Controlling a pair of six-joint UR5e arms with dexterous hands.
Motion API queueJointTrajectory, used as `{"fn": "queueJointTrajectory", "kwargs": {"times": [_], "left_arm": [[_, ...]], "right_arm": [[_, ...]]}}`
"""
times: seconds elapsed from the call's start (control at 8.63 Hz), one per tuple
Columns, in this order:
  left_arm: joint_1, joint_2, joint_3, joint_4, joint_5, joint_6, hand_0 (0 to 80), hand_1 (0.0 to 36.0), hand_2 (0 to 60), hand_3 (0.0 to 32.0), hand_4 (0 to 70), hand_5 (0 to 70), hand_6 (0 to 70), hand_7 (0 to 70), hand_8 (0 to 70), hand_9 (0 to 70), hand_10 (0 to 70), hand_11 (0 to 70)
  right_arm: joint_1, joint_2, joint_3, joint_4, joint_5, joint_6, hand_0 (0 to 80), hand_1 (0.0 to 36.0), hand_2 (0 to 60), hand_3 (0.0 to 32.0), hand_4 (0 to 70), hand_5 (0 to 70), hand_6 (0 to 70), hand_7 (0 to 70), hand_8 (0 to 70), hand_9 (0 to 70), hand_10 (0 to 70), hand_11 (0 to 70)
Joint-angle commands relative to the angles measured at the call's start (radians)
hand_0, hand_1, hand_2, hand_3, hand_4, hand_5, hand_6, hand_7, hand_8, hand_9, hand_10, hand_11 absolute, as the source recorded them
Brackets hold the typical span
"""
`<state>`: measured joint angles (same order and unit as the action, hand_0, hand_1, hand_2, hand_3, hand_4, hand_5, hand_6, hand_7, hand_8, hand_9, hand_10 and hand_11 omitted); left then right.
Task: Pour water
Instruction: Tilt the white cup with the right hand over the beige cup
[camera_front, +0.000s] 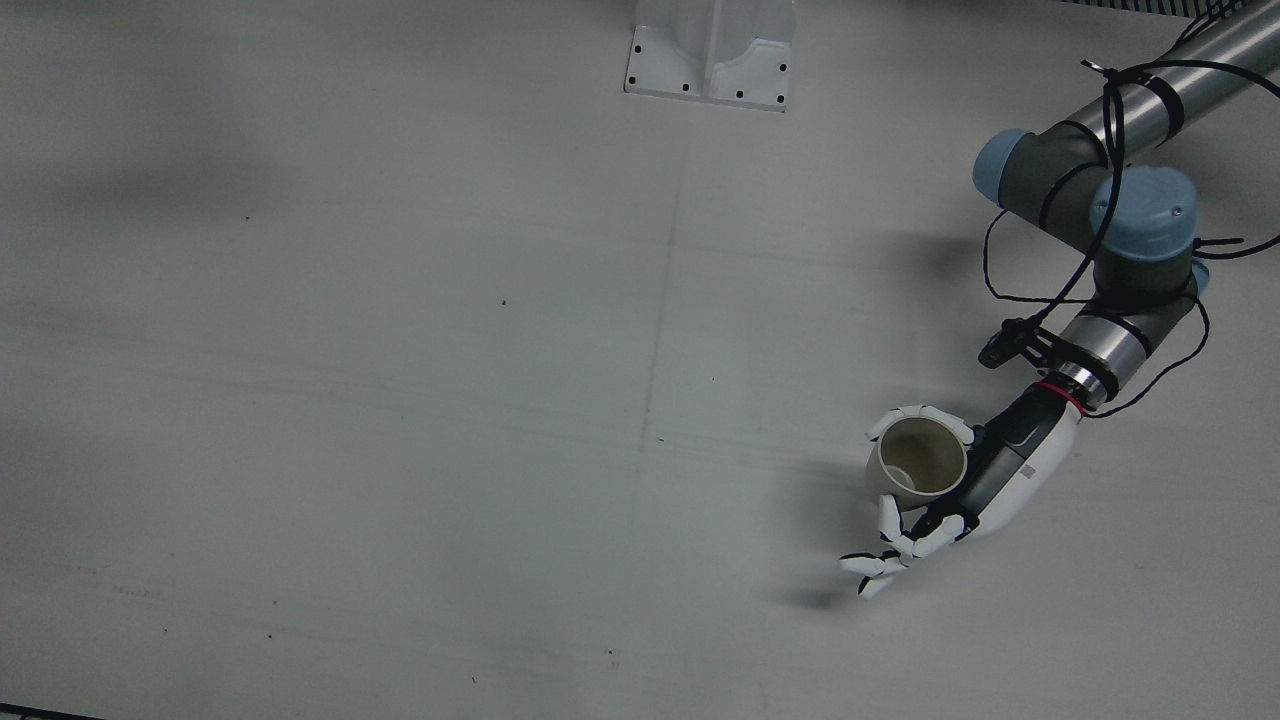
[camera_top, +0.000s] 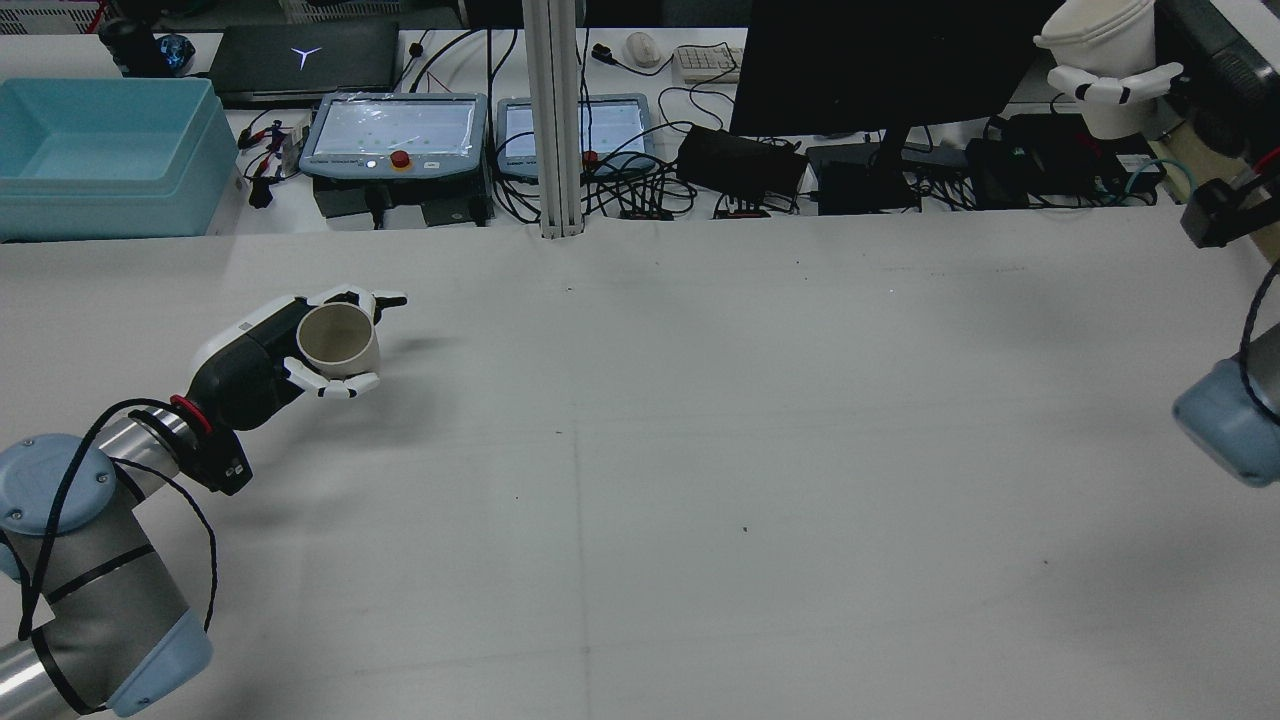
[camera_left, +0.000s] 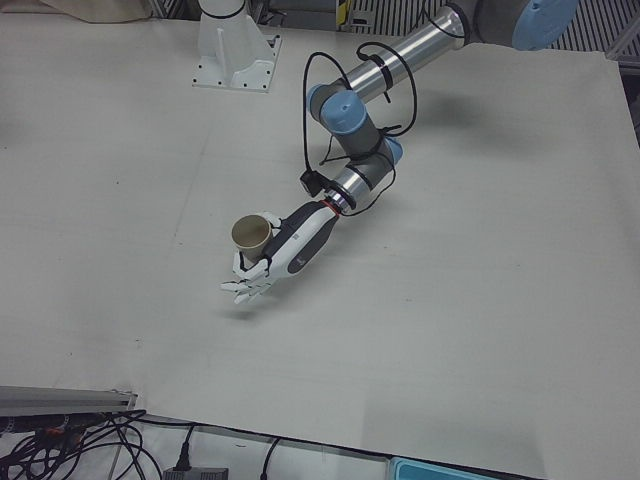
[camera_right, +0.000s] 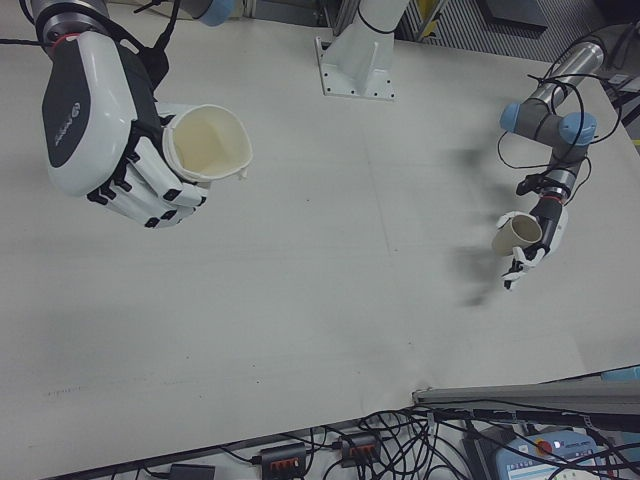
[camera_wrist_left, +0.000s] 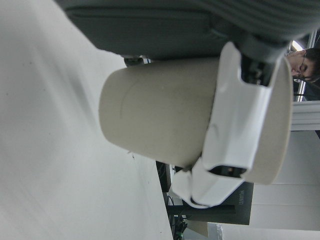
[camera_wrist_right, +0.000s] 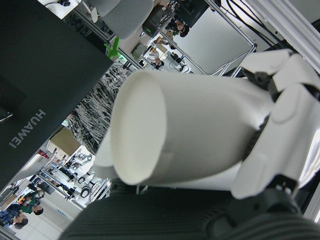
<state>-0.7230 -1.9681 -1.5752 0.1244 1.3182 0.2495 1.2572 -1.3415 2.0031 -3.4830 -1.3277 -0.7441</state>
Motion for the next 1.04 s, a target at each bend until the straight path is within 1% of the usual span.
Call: {"fn": "queueJointTrajectory", "kwargs": {"times": [0.0, 0.12, 0.23, 0.35, 0.46, 0.58, 0.7, 0.93], "left_arm": [[0.080, -0.081, 0.004, 0.092, 0.001, 0.065, 79.1, 36.0, 60.0, 0.0, 70.0, 70.0, 12.8, 22.9, 8.5, 5.0, 1.8, 4.6], [0.098, -0.106, 0.007, 0.109, 0.001, 0.098, 73.6, 36.0, 60.0, 0.0, 70.0, 70.0, 12.7, 22.8, 8.5, 5.0, 1.8, 4.6], [0.120, -0.130, 0.012, 0.121, -0.001, 0.122, 75.5, 36.0, 60.0, 0.0, 70.0, 70.0, 12.9, 23.2, 8.5, 5.1, 1.8, 4.6], [0.132, -0.162, 0.018, 0.142, -0.001, 0.134, 74.9, 36.0, 60.0, 0.0, 70.0, 70.0, 13.1, 23.4, 8.6, 5.3, 1.8, 4.6], [0.137, -0.210, 0.032, 0.171, -0.001, 0.133, 74.7, 36.0, 60.0, 0.0, 70.0, 70.0, 12.9, 23.4, 8.5, 5.0, 1.5, 4.3], [0.137, -0.248, 0.035, 0.204, -0.001, 0.133, 72.2, 36.0, 60.0, 0.0, 70.0, 70.0, 13.0, 23.5, 8.5, 4.9, 1.5, 4.1], [0.135, -0.282, 0.038, 0.225, 0.001, 0.131, 72.2, 36.0, 60.0, 0.0, 70.0, 70.0, 13.2, 24.1, 8.4, 4.9, 1.2, 3.7], [0.126, -0.371, 0.038, 0.312, 0.001, 0.122, 79.1, 36.0, 60.0, 0.0, 70.0, 70.0, 13.0, 23.6, 8.2, 4.3, 0.7, 3.2]], "right_arm": [[-0.085, 0.160, 0.008, -0.163, 0.013, -0.079, 55.3, 29.9, 60.0, 0.0, 55.2, 70.0, 70.0, 70.0, 47.9, 64.9, 68.6, 70.0], [-0.117, 0.204, 0.003, -0.201, 0.016, -0.109, 59.0, 33.5, 60.0, 0.0, 62.2, 70.0, 70.0, 70.0, 48.2, 64.9, 66.7, 70.0], [-0.157, 0.249, -0.001, -0.253, 0.043, -0.138, 63.0, 35.9, 60.0, 0.0, 67.6, 70.0, 70.0, 70.0, 48.0, 64.1, 65.2, 70.0], [-0.204, 0.281, -0.001, -0.286, 0.066, -0.174, 67.1, 36.0, 60.0, 0.0, 70.0, 70.0, 70.0, 70.0, 47.9, 63.8, 64.1, 70.0], [-0.256, 0.306, -0.012, -0.292, 0.096, -0.228, 75.7, 36.0, 60.0, 0.0, 70.0, 70.0, 70.0, 70.0, 48.2, 63.9, 63.8, 70.0], [-0.298, 0.333, -0.047, -0.292, 0.116, -0.247, 79.7, 36.0, 60.0, 0.0, 70.0, 70.0, 70.0, 70.0, 48.0, 63.6, 63.5, 70.0], [-0.327, 0.366, -0.096, -0.292, 0.117, -0.270, 80.0, 36.0, 60.0, 0.0, 70.0, 70.0, 70.0, 70.0, 47.8, 63.2, 62.5, 70.0], [-0.383, 0.439, -0.186, -0.292, 0.131, -0.317, 80.0, 36.0, 60.0, 0.0, 70.0, 70.0, 70.0, 70.0, 46.8, 61.8, 60.6, 70.0]]}}
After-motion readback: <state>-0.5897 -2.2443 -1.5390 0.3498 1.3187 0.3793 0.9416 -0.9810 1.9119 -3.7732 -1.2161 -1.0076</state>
